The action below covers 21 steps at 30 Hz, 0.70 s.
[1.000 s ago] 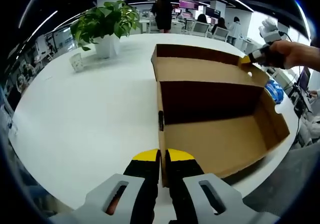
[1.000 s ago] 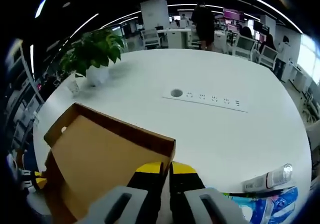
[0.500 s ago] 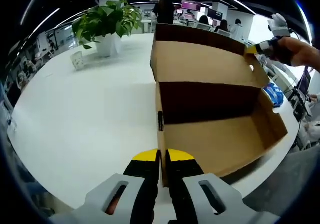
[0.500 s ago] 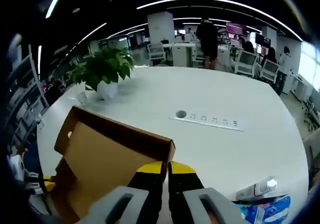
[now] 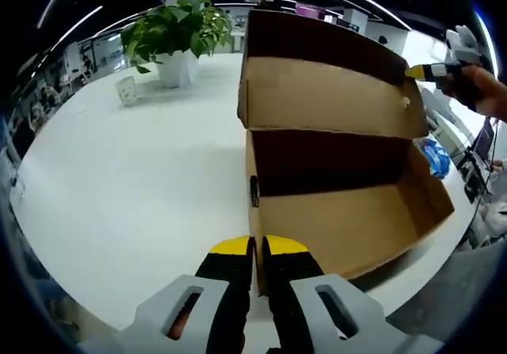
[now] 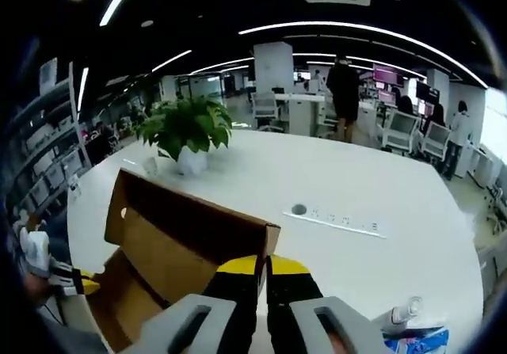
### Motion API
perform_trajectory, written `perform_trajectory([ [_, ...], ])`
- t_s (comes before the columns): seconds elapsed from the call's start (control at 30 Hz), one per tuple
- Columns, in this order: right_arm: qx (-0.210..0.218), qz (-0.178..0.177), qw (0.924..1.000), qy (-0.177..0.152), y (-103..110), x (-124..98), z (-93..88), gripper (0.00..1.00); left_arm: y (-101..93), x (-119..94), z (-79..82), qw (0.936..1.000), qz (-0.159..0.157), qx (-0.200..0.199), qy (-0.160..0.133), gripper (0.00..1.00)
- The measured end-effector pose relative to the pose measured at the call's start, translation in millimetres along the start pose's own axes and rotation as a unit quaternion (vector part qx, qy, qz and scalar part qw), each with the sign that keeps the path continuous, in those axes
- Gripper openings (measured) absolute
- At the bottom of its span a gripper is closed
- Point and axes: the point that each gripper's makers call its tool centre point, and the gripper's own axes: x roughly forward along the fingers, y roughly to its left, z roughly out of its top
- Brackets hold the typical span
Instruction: Operate the shoe box by opening the lid, removing the specified soft item, and placing it in the target area until the item is outside and the box remains undamaged.
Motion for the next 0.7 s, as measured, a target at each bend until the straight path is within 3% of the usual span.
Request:
perform_trajectory([
  [0.27, -0.014, 0.006, 0.9997, -0.017, 9, -16, 0.7, 0.0, -4.0, 1, 0.6, 0.9999, 0.0, -0.012, -0.005, 0.04],
  [0.7, -0.026, 0.005, 0.9991, -0.033, 25, -50, -16.9, 0.0, -2.6, 1, 1.0, 0.9996, 0.001, -0.026, -0.011, 0.03],
])
